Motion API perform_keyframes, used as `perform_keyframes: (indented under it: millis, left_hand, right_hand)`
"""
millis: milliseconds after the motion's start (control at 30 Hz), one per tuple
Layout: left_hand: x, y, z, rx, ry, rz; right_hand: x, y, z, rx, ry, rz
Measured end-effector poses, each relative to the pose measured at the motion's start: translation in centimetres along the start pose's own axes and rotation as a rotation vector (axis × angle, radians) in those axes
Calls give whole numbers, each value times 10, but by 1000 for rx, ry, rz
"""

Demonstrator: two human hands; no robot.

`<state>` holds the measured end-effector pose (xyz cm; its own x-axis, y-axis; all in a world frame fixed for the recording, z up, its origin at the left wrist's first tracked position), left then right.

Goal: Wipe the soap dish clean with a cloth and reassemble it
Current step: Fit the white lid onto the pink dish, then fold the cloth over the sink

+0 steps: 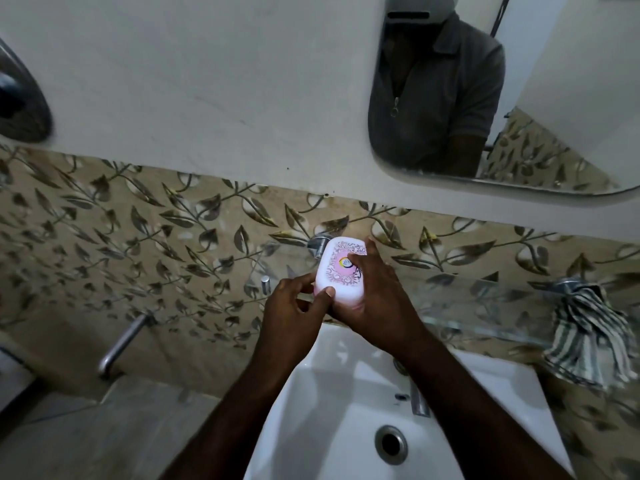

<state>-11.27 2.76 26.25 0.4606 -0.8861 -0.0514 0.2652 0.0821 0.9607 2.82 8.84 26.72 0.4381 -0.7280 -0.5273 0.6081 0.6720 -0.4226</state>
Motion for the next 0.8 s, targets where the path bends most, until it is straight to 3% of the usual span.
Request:
perform_keyframes:
  millis: [100,200,333,400,567,667,800]
  left_hand:
    - [-1,-2,-2,14,8,10]
    - [4,4,0,25,125,20]
    - [20,28,-1,122,248,-238]
    - [31,47,-15,117,177,-421]
    - [51,78,-98,-129,-269,-730]
    - [58,81,-154,-397,-468,-814]
    - [69,85,-206,-462,-565,-850]
  right_hand:
    - [0,-2,3,-46,-16,-17]
    - [-1,-3,9,-140,-50,-45]
    - [6,0,35,-257,4,-115]
    - [18,9,60,-173,96,-152]
    - [59,64,149,182,472,-361]
    - [77,104,181,349,399,-522]
    - [104,138,188,167,257,-680]
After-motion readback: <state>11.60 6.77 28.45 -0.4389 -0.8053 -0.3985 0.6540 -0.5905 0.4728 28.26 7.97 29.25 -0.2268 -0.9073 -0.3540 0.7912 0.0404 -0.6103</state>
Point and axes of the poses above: each hand's wrist, its own x-axis away from the middle knuckle, its own z-axis out of the back of the hand, y = z × x, the point moved 1 cm from there along -x, towards the middle knuckle, and after that the axes turned 7 degrees about z, right-handed, at the moved point
